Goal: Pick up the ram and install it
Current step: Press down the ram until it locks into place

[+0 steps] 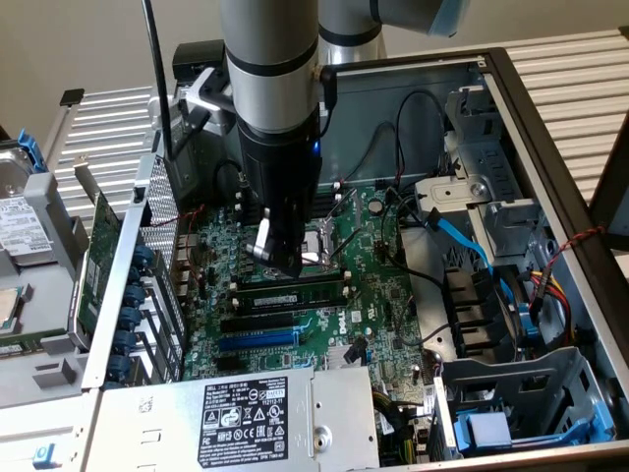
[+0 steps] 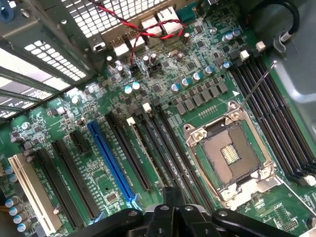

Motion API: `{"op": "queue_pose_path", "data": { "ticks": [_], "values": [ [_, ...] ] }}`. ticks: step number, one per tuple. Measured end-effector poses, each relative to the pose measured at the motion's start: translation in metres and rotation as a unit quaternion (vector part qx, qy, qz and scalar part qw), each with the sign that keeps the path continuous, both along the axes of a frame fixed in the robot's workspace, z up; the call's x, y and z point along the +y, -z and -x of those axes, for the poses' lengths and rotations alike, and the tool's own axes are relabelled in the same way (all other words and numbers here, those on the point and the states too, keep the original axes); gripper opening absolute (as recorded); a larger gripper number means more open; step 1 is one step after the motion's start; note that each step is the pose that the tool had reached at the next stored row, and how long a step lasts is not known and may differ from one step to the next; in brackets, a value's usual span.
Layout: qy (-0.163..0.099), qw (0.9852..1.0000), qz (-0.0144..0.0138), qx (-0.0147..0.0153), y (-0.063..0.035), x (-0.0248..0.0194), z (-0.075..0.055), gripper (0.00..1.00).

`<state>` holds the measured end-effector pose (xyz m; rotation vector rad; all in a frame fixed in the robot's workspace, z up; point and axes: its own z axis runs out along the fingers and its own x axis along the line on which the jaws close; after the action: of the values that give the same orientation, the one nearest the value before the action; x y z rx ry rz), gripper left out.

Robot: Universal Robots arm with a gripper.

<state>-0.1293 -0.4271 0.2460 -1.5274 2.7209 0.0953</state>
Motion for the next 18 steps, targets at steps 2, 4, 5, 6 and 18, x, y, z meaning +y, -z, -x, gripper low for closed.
{"op": "queue_pose_path", "data": {
  "ticks": [2,4,5,6,18],
  "values": [
    [0.012,0.9999,0.0004,0.0001,0.0000,0.0000,0.0000,0.11],
    [0.023,0.9997,0.0009,0.0003,0.0000,0.0000,0.0000,0.11],
    [0.029,0.9996,0.0012,0.0003,-0.0001,0.0000,0.0000,0.11],
    [0.034,0.9994,0.0015,0.0004,-0.0001,0.0000,0.0000,0.11],
    [0.100,0.9950,0.0069,0.0006,0.0000,0.0000,0.0000,0.11]
  ]
}}
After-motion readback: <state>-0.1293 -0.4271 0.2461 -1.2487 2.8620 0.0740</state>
